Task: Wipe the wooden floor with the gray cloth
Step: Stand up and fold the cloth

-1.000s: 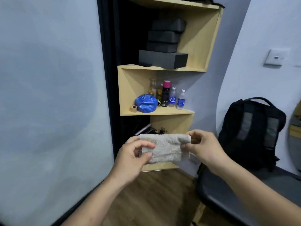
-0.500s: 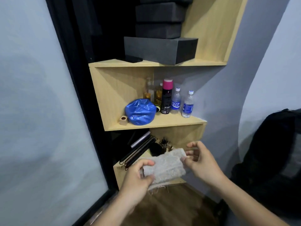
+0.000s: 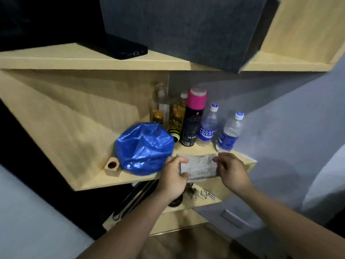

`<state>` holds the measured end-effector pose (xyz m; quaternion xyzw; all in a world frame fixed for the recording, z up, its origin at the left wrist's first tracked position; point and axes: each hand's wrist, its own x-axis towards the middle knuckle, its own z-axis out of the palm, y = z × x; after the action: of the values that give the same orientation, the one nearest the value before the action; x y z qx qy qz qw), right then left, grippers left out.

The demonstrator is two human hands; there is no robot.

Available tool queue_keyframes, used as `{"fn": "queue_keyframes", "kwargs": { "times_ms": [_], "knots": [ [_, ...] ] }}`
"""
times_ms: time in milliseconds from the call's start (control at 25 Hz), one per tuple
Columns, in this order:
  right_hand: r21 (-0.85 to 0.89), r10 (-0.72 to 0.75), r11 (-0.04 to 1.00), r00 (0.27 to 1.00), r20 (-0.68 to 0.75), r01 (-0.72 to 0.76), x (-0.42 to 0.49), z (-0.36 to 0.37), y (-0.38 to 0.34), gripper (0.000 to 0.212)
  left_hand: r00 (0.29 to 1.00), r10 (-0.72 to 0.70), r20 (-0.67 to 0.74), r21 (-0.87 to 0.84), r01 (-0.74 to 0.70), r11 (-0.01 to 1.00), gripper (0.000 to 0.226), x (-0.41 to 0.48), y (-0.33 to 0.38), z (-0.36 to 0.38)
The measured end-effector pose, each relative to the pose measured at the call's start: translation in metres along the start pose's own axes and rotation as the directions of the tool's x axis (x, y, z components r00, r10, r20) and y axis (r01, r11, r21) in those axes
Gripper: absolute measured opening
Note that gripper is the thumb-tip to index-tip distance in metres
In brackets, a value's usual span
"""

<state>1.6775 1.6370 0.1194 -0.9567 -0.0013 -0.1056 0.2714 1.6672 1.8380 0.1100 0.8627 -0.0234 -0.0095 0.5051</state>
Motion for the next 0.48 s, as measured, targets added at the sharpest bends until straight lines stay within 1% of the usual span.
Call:
{"fn": "queue_keyframes", "kwargs": {
  "times_ms": [40,80,120,160,200,240,280,320,360,400,480],
  "knots": [
    [-0.082,-0.002,0.997,0.998,0.069,0.008,0.019,0.011,0.008,0.032,1.0,-0.002,0.018,0.043,0.001,0.999,0.039,0.022,-0.006,0.008],
    [-0.158,0.0,0.987,0.982,0.19,0.031,0.037,0.024,0.018,0.038,0.997,-0.018,0.069,0.088,0.012,0.996,0.041,0.04,-0.013,0.017],
    [-0.22,0.021,0.974,0.948,0.318,0.052,0.051,0.039,0.027,0.044,0.992,-0.026,0.121,0.152,0.007,0.988,0.044,0.053,-0.023,0.024],
    [-0.3,0.061,0.951,0.903,0.425,0.077,0.059,0.054,0.035,0.048,0.979,-0.039,0.198,0.271,-0.016,0.963,0.047,0.061,-0.032,0.028],
    [-0.378,0.104,0.919,0.862,0.496,0.107,0.062,0.066,0.041,0.053,0.96,-0.054,0.274,0.437,-0.074,0.897,0.049,0.067,-0.041,0.033],
    [-0.428,0.132,0.895,0.838,0.529,0.129,0.062,0.074,0.045,0.058,0.939,-0.072,0.338,0.606,-0.158,0.78,0.053,0.07,-0.047,0.035],
    [-0.463,0.154,0.874,0.822,0.548,0.145,0.059,0.077,0.048,0.061,0.924,-0.102,0.369,0.721,-0.216,0.658,0.058,0.07,-0.048,0.036],
    [-0.486,0.165,0.861,0.825,0.541,0.147,0.058,0.079,0.051,0.062,0.92,-0.131,0.37,0.786,-0.235,0.572,0.064,0.07,-0.048,0.037],
    [-0.491,0.186,0.864,0.832,0.522,0.115,0.056,0.075,0.051,0.065,0.918,-0.153,0.367,0.813,-0.236,0.533,0.069,0.068,-0.045,0.038],
    [-0.483,0.222,0.873,0.829,0.513,0.065,0.054,0.071,0.048,0.069,0.915,-0.169,0.367,0.821,-0.233,0.522,0.072,0.067,-0.044,0.04],
    [-0.448,0.268,0.894,0.826,0.495,-0.021,0.047,0.062,0.046,0.08,0.925,-0.124,0.36,0.789,-0.231,0.57,0.074,0.059,-0.04,0.037]
  ]
}}
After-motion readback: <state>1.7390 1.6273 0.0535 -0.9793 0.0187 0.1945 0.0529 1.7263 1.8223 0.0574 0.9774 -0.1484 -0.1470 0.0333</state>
